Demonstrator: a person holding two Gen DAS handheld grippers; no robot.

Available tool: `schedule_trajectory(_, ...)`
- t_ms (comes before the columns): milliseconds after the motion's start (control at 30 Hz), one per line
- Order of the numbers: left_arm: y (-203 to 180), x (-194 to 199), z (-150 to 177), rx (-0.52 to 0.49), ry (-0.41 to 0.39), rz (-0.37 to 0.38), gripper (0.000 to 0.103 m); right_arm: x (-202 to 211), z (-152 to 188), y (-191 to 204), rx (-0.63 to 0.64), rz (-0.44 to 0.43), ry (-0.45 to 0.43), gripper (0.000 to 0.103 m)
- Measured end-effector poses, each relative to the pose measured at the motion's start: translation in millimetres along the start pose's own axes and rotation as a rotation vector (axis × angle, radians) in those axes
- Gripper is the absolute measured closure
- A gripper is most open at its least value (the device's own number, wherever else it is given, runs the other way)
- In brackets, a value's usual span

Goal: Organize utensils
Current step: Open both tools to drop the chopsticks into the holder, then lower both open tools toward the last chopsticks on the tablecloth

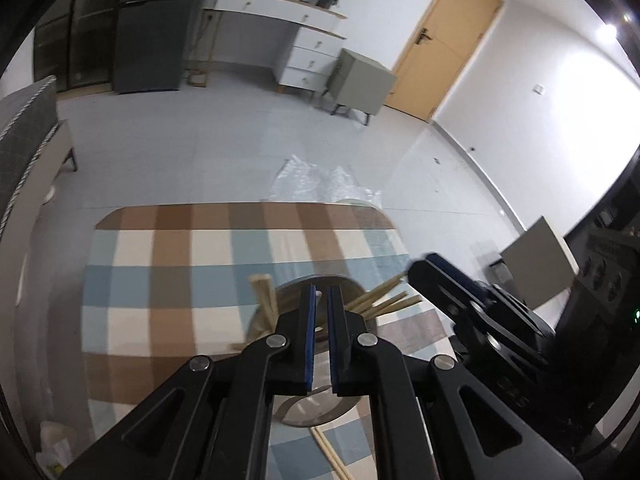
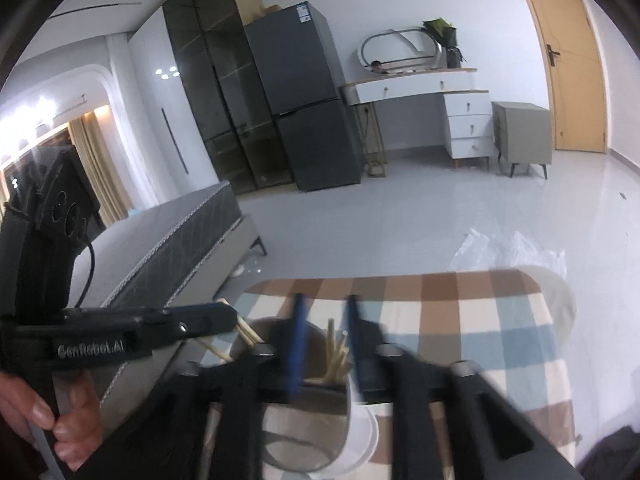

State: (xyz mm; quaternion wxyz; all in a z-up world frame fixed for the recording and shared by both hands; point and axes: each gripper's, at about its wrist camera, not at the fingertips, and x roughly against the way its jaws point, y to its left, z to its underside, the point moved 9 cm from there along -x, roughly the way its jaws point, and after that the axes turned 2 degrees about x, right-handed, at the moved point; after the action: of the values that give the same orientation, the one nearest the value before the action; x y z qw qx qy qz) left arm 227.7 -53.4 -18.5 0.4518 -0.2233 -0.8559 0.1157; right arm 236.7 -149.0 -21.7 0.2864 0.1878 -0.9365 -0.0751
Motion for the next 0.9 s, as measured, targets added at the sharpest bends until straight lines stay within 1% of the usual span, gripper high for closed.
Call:
schedule_trajectory(33,1,4,0,0.008,-0.005,-0.005,0.096,5,0,0,-0.009,-0.001,-0.008,0.069)
schedule_trajectory(67,1,12,-2,0.016,-0.019,-0.017,0.086,11,0,-1,-0.014,0.003,-0.015,0.067)
schedule_trajectory(100,4,14,-2,0.017,-0.031,-0.024,0.073,16,0,-2,-0.017,0.007,-0.02,0.062)
schedule_trajectory(133,2,24,-4,0.017,-0.054,-0.036,0.068,21,0,-2,-0.02,0.013,-0.024,0.059)
schedule_trajectory(167,2,28,-4,0.015,-0.07,-0.041,0.058,26,-1,-2,-0.024,0.02,-0.029,0.054)
schedule_trajectory(200,0,37,-4,0.013,-0.095,-0.049,0.052,33,-1,-3,-0.029,0.024,-0.036,0.051)
schedule_trajectory(300,-1,55,-4,0.004,-0.147,-0.082,0.048,50,-2,0,-0.039,0.011,-0.054,0.051)
schedule_trajectory(367,-6,66,-2,0.001,-0.163,-0.083,0.047,61,-2,2,-0.037,0.023,-0.067,0.05)
schedule_trajectory(433,-7,71,-1,0.004,-0.175,-0.092,0.041,73,-2,6,-0.035,0.022,-0.081,0.046)
schedule_trajectory(467,-10,79,1,0.007,-0.188,-0.103,0.033,79,-2,7,-0.032,0.029,-0.089,0.042)
schedule_trajectory(500,-10,83,3,0.01,-0.198,-0.118,0.028,85,-2,9,-0.031,0.037,-0.1,0.038)
schedule_trajectory(567,-10,92,6,0.013,-0.221,-0.151,0.027,95,-1,12,-0.034,0.033,-0.115,0.036)
schedule_trajectory(633,-10,97,10,0.018,-0.235,-0.158,0.027,104,0,15,-0.032,0.041,-0.122,0.032)
schedule_trajectory(767,-13,106,16,0.024,-0.26,-0.185,0.019,122,2,20,-0.018,0.05,-0.145,0.026)
schedule_trajectory(867,-16,114,21,0.023,-0.288,-0.197,0.018,137,5,23,-0.014,0.06,-0.17,0.018)
schedule_trajectory(900,-17,117,24,0.021,-0.293,-0.2,0.018,142,6,23,-0.016,0.059,-0.177,0.018)
